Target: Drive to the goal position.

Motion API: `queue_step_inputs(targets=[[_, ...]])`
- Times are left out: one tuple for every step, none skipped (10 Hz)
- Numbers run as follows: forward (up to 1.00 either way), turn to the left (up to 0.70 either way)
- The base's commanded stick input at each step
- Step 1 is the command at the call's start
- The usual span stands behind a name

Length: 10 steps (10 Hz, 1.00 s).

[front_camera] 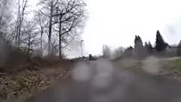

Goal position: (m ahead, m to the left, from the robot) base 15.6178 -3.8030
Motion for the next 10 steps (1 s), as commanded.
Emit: queue_step_inputs(targets=[[1.0,0.0],[1.0,0.0],[1.0,0.0],[1.0,0.0],[1.0,0.0],[1.0,0.0],[1.0,0.0],[1.0,0.0],[1.0,0.0],[1.0,0.0]])
